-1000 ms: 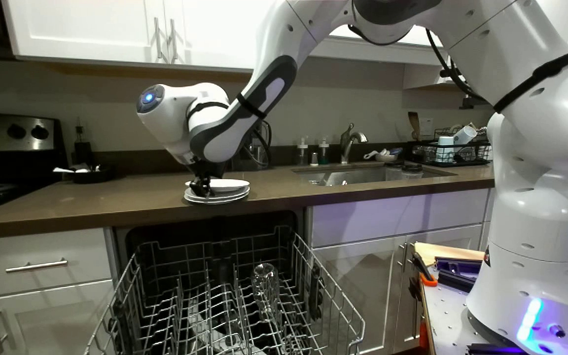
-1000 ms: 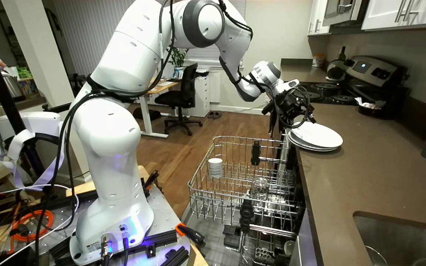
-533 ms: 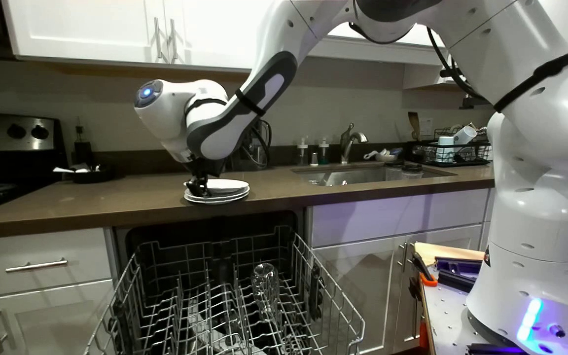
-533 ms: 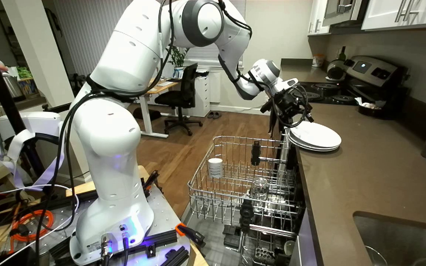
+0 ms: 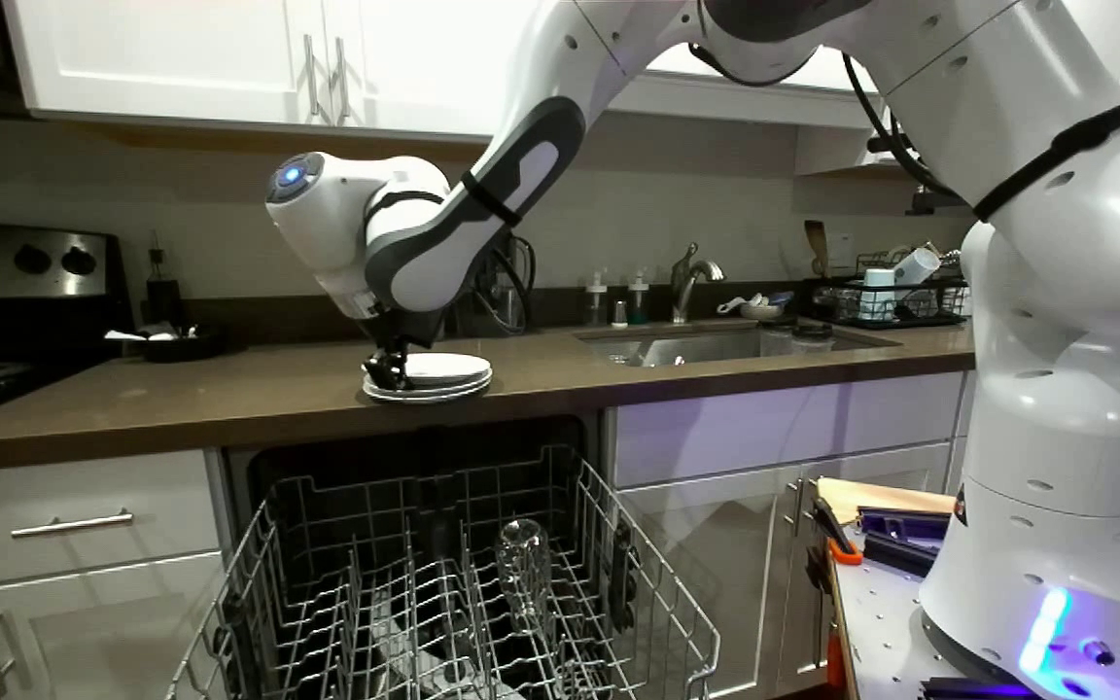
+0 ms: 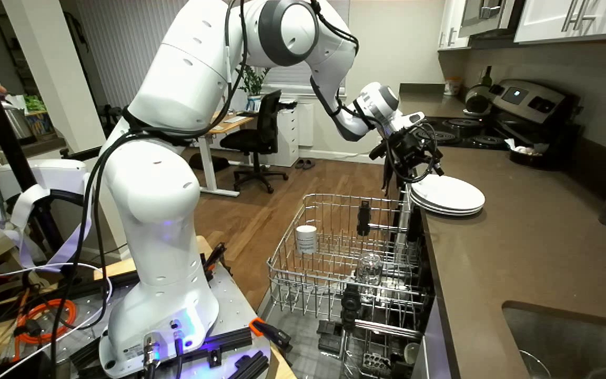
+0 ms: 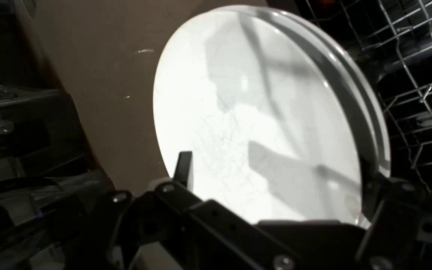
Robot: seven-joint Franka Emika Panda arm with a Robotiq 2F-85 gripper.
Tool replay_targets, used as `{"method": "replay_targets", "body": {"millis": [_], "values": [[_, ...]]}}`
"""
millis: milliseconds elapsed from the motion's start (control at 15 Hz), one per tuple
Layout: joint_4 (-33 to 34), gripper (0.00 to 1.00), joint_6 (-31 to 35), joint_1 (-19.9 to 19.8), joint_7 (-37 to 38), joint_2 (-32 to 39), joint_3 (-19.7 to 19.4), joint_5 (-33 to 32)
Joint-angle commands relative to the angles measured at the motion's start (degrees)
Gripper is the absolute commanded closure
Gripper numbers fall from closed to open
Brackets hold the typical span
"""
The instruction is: Move the plate from the dishwasher to the countertop
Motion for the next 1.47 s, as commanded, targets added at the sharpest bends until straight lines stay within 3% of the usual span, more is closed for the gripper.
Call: {"method": "replay_targets", "body": {"millis": [0, 933, 1400], "values": [[-2.05, 0.00, 1.28, -0.32, -3.26, -2.63, 0.14, 2.80], [-3.59, 0.00, 2.94, -0.40, -10.56, -4.76, 0.16, 12.18], [-12.63, 0.00, 3.19, -1.07, -15.95, -13.33, 1.64, 21.09]]}}
